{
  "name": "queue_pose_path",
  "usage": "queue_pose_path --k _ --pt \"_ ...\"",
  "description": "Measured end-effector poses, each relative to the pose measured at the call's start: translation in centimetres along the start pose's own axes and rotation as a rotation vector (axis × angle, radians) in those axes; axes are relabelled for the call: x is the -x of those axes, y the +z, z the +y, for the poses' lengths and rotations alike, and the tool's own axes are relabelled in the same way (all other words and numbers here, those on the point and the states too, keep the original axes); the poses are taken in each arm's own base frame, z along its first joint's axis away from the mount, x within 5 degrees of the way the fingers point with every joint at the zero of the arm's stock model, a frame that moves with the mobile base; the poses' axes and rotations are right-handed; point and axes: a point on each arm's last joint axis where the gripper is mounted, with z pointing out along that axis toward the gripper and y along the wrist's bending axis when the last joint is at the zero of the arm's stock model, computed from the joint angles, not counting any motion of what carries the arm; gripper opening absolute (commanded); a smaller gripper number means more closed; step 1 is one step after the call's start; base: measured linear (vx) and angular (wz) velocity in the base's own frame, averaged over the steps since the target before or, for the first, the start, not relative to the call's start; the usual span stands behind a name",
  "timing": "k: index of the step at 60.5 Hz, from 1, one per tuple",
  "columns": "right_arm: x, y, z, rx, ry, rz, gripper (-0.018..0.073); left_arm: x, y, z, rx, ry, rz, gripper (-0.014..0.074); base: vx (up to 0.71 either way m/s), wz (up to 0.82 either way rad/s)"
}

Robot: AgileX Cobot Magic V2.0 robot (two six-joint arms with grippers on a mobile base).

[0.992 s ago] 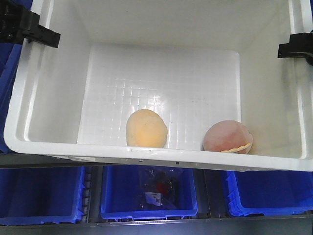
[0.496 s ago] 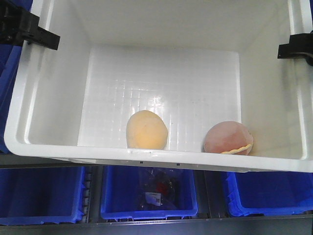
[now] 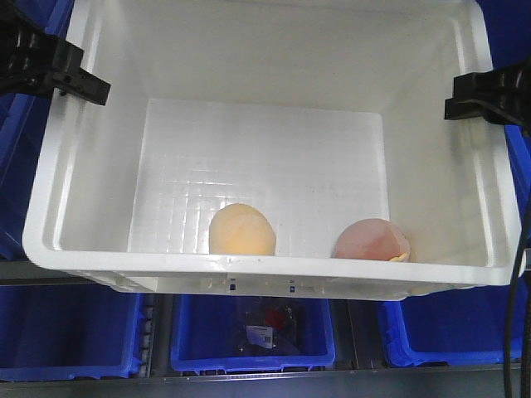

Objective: Place moving items into box and shelve
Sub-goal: 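Lower the crate with both grippers onto the roller shelf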

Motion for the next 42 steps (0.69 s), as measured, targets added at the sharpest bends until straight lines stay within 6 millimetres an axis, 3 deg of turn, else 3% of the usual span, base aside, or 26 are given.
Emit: queue_pose_path --k 15,31,42 --pt "2.1 3.8 -1.3 0.000 -0.098 -0.139 -0.0006 1.1 5.2 2.6 0.029 -0.038 0.029 -0.0006 0.00 0.00" --pt "3.9 8.7 -2.7 0.015 -0.083 -0.303 -0.0004 3.7 10.4 5.4 0.081 -0.030 -0.130 -0.0006 0.00 0.00" --pt "3.9 11.7 -3.7 0.020 -0.041 -0.319 -0.0001 4.8 12.1 6.5 0.101 -0.055 -0.230 -0.0004 0.00 0.00"
